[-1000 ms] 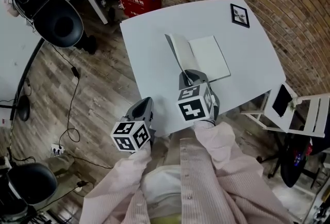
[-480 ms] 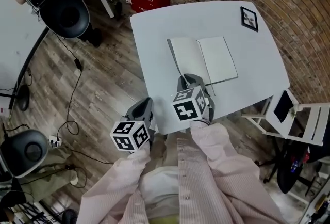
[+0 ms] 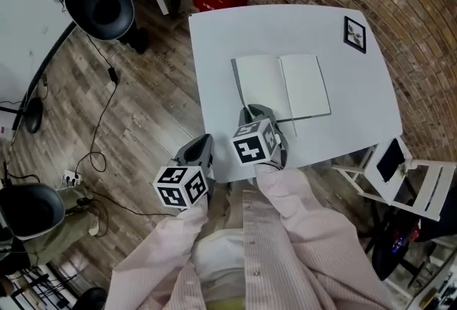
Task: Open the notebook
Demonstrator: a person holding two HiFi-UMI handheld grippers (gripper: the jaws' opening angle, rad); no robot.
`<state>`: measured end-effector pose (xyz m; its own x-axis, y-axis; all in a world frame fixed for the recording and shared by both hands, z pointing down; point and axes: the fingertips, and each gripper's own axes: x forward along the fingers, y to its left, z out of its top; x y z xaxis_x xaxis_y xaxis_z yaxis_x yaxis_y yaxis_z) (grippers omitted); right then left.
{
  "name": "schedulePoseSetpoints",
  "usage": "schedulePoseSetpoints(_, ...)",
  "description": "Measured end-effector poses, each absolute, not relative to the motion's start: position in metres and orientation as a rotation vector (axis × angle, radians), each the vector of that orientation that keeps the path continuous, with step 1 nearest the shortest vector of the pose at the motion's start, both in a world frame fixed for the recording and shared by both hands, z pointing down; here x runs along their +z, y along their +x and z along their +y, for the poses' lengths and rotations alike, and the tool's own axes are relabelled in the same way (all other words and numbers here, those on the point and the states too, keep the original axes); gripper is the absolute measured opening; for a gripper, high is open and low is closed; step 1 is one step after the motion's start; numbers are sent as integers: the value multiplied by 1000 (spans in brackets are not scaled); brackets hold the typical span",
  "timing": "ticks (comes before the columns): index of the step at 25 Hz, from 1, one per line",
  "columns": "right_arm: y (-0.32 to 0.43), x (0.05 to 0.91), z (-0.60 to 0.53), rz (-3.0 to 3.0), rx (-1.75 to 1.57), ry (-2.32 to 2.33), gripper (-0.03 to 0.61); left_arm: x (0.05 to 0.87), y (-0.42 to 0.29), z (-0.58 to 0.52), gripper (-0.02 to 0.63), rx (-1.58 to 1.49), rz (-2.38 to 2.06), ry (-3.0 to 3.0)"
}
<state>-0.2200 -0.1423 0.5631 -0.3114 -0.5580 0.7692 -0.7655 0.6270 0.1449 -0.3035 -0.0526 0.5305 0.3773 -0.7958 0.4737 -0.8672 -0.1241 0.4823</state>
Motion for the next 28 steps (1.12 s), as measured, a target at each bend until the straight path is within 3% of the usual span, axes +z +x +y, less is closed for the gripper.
schedulePoseSetpoints(28, -235, 579, -134, -2131, 380, 1016, 52, 528, -313, -32, -8, 115, -1524, 1872)
